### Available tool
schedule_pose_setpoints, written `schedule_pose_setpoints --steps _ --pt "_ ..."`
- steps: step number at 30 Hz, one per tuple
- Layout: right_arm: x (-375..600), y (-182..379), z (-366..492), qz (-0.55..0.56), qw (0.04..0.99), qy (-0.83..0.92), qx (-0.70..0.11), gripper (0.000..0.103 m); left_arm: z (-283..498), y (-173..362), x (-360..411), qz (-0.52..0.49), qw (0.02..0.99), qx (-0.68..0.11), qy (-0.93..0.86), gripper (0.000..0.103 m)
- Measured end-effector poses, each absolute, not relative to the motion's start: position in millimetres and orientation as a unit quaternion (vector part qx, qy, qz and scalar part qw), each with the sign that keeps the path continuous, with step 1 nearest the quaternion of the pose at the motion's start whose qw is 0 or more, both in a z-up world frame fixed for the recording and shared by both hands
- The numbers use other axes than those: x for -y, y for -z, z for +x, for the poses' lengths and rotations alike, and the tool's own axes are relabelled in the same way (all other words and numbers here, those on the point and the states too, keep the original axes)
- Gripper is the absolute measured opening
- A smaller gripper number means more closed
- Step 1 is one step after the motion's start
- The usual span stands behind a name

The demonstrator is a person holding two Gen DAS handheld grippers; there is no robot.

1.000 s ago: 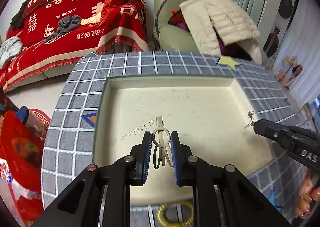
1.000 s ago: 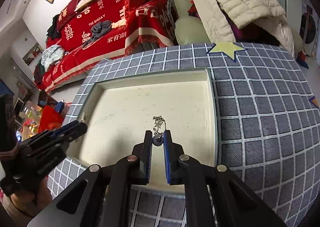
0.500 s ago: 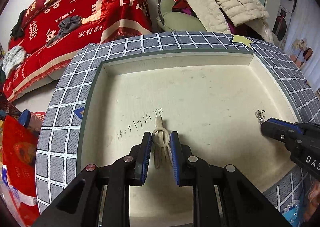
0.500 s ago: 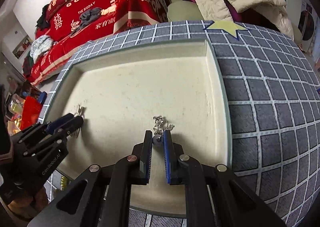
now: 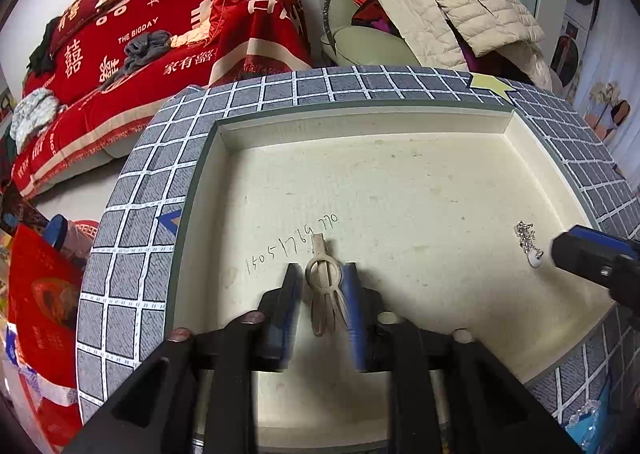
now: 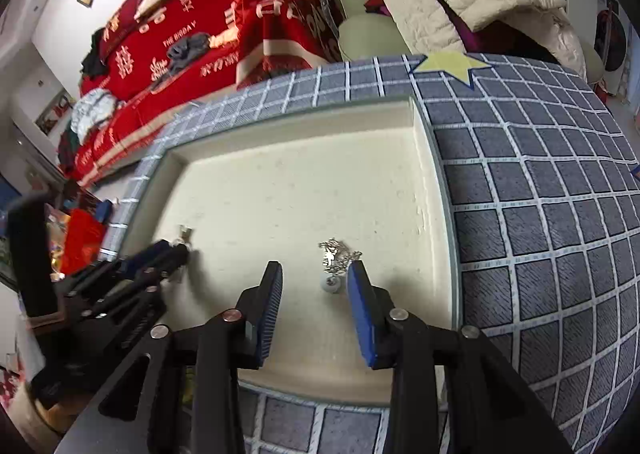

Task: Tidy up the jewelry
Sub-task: 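Lower both held items into the tray and open both tools, then move the left tool to the black hair clip and grasp it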

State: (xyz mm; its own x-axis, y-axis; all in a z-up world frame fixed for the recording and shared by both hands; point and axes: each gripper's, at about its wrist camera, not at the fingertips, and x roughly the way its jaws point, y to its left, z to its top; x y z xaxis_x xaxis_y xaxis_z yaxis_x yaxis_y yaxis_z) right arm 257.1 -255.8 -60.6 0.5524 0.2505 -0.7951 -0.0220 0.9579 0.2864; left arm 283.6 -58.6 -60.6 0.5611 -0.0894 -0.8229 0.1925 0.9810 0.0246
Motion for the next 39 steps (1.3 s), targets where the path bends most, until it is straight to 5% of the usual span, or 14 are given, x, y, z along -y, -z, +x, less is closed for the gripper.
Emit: schedule_pose_setpoints --steps 1,8,13,20,22,39 --pt "255.5 57.6 254.9 0.123 0.874 -0.079 -0.464 0.043 282.6 58.3 57.1 0.052 0.885 -0.457 0.075 0.103" --pt "257.2 40.1 233.5 0.139 0.878 -0.082 -0.451 0.047 267.6 38.0 53.3 0.053 0.901 -0.425 0.069 0.103" --pt "263.0 24.7 203.4 0.161 0.884 -0.090 -0.430 0.078 240.1 13.1 39.8 0.045 0.913 -0.397 0.083 0.103" --pt "272.4 6.0 147.2 0.184 0.898 -0.094 -0.389 0.087 188.9 -5.0 18.2 0.026 0.912 -0.395 0.110 0.103" --pt "275.1 5.0 132.3 0.186 0.901 -0.090 -0.381 0.103 172.4 -5.7 14.3 0.025 0.911 -0.397 0.111 0.103" --pt "263.5 27.3 32.8 0.146 0.892 -0.061 -0.424 0.103 50.0 23.1 -28.4 0.022 0.903 -0.423 0.075 0.103"
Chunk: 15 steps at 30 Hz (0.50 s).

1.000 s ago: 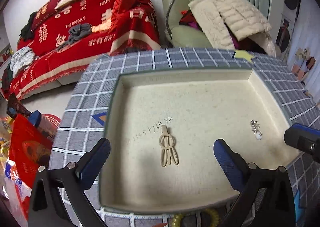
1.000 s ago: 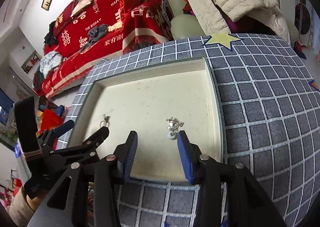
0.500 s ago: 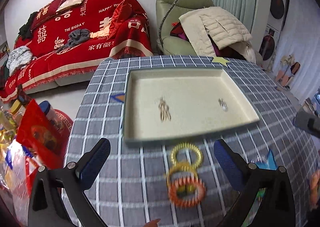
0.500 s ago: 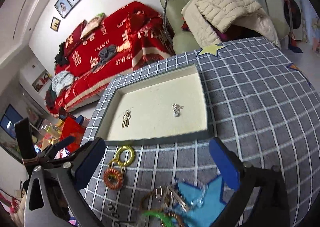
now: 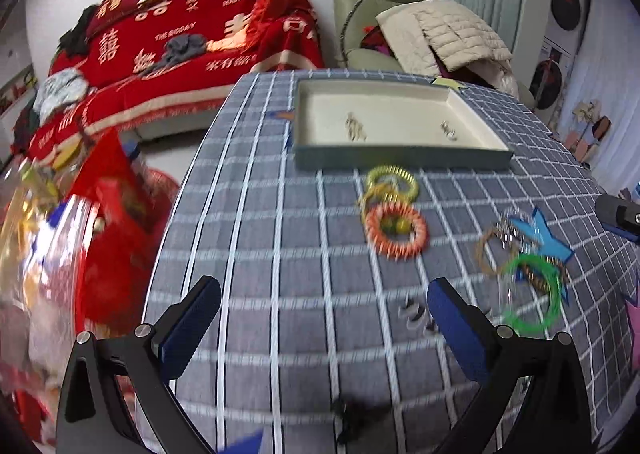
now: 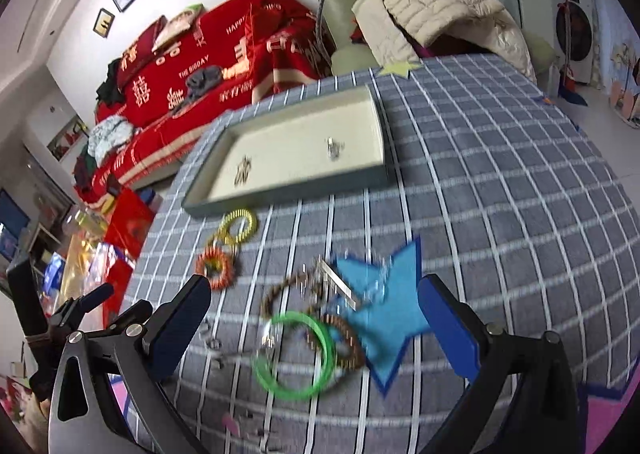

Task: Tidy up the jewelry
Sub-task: 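Move the left tool to the black hair clip and grasp it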

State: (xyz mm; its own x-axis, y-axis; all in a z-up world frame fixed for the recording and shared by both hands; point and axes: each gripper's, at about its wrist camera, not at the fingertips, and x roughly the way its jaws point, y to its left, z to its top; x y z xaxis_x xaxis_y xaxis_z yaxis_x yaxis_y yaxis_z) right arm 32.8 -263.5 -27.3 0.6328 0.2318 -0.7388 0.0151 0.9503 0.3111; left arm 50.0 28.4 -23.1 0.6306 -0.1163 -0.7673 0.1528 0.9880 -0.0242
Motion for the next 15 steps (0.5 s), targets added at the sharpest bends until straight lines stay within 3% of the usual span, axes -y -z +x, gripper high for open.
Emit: schedule_pose_setpoints --steps 15 --pt "251.7 81.0 -10.6 0.167 0.851 -0.034 -0.496 0.103 1.2 51.5 -30.5 0.048 0.896 -0.435 0.073 0.103"
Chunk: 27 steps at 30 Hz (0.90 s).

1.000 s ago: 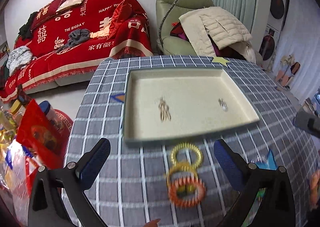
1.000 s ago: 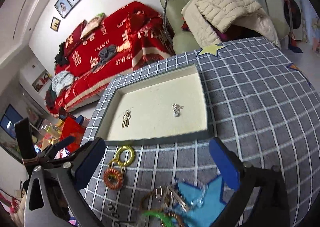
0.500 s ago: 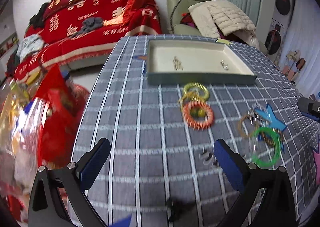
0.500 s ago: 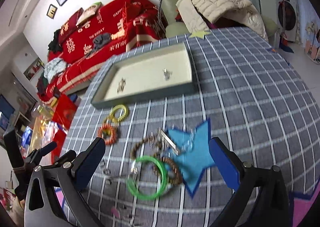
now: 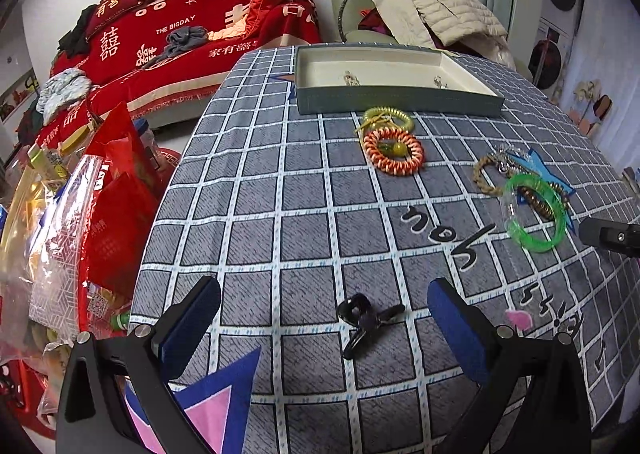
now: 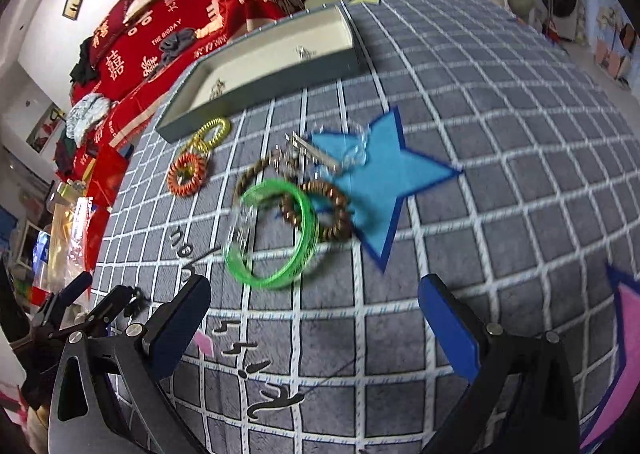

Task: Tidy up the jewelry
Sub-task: 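Move the left tool to the black hair clip and grasp it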

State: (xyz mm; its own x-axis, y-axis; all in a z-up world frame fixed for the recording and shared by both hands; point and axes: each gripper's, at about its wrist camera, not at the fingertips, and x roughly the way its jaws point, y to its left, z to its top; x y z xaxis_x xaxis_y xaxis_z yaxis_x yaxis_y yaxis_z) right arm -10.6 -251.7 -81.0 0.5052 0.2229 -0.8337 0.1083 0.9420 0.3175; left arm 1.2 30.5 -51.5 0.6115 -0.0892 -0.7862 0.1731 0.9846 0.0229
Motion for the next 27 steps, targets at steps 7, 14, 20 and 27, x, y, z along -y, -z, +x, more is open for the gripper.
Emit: schedule_pose_setpoints --steps 7,14,20,27 --pt "244.4 86.6 -6.9 0.178 0.845 -0.032 -0.503 0.097 -4.6 57.1 -29.0 0.059 0.894 -0.438 0.078 0.103" --pt "244.0 87.9 4.9 0.187 0.843 -0.018 -0.505 0.076 -5.5 61.2 -25.6 0.064 0.891 -0.443 0.084 0.103" --pt "232.6 88.9 11.9 0.157 0.846 -0.017 -0.509 0.058 -5.0 68.0 -22.3 0.069 0.885 -0.453 0.086 0.103" --pt "216.7 89.8 16.2 0.097 0.854 -0.008 -0.511 0.041 -6.2 71.3 -18.1 0.069 0.881 -0.460 0.093 0.091"
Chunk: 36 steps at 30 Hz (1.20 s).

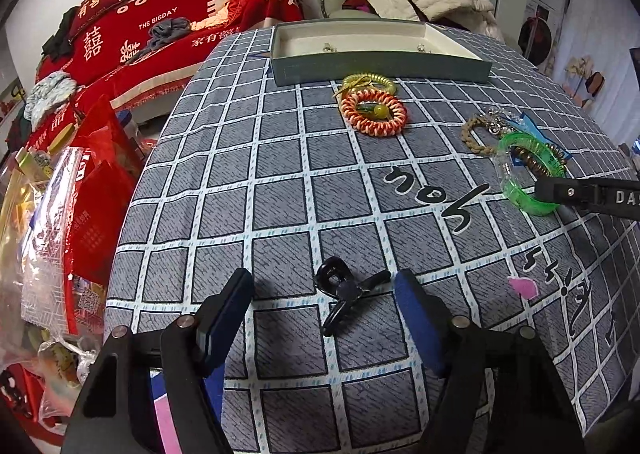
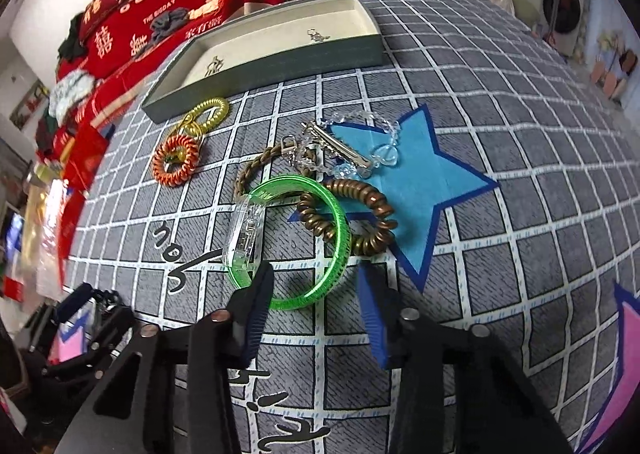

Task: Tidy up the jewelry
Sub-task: 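Move the left tool to the black hair clip and grasp it, then carry the black clip to the tray while the right tool grasps the green bangle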

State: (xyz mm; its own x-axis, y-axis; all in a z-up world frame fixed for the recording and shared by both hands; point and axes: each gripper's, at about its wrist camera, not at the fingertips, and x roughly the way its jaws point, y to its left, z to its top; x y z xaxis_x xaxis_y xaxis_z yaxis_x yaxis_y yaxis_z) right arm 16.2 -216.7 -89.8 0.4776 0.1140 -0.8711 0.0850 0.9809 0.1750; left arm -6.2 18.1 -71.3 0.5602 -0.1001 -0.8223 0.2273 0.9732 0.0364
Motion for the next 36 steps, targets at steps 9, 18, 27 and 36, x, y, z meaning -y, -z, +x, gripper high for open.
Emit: schedule_pose_setpoints --steps 9,18,27,36 --pt "220.6 90.0 11.5 0.082 0.856 -0.008 -0.511 0.017 -9.6 67.6 -15.6 0.063 0.877 -0.462 0.115 0.060" --pt "227.9 90.2 4.4 0.095 0.856 -0.023 -0.508 0.008 -11.4 62.4 -17.9 0.050 0.877 -0.460 0.132 0.058" --pt "233.5 69.3 -1.2 0.118 0.866 -0.055 -0.482 0.008 -1.5 44.6 -26.0 0.014 0.880 -0.452 0.143 0.058" --pt "241.8 48.0 10.6 0.139 0.874 -0.067 -0.461 0.008 9.7 20.5 -22.8 0.005 0.890 -0.431 0.151 0.058"
